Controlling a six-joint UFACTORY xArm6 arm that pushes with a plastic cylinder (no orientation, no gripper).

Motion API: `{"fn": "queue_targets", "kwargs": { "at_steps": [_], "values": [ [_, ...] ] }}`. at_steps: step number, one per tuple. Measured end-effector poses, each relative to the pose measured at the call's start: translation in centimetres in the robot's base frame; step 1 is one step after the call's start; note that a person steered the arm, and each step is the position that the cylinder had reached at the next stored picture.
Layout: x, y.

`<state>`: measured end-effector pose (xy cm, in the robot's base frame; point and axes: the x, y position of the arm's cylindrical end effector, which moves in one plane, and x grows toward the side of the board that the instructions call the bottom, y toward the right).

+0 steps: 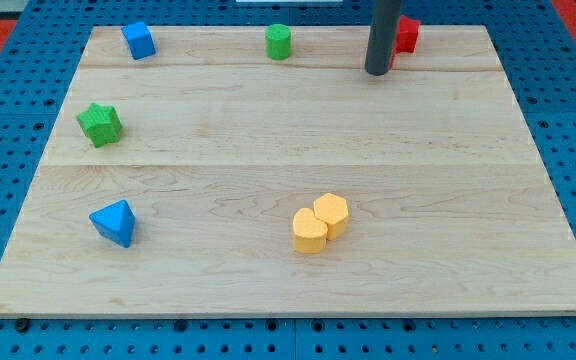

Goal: Slightly push the green circle to the left side

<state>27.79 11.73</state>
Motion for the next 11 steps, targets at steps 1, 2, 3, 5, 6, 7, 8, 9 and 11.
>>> {"fn": "queue_targets", "kwargs": {
  "at_steps": [1,2,3,5,6,7,8,9,11],
  "values": [
    [-1.4,0.0],
    [-2.0,-0.2],
    [-2.3,-3.0],
    [-6.3,-5.2],
    [-7.9,-7.3],
    [-6.3,-10.0],
    [-6.1,-13.7],
    [-6.4,-14.4],
    [-6.0,-19.4]
  ]
}}
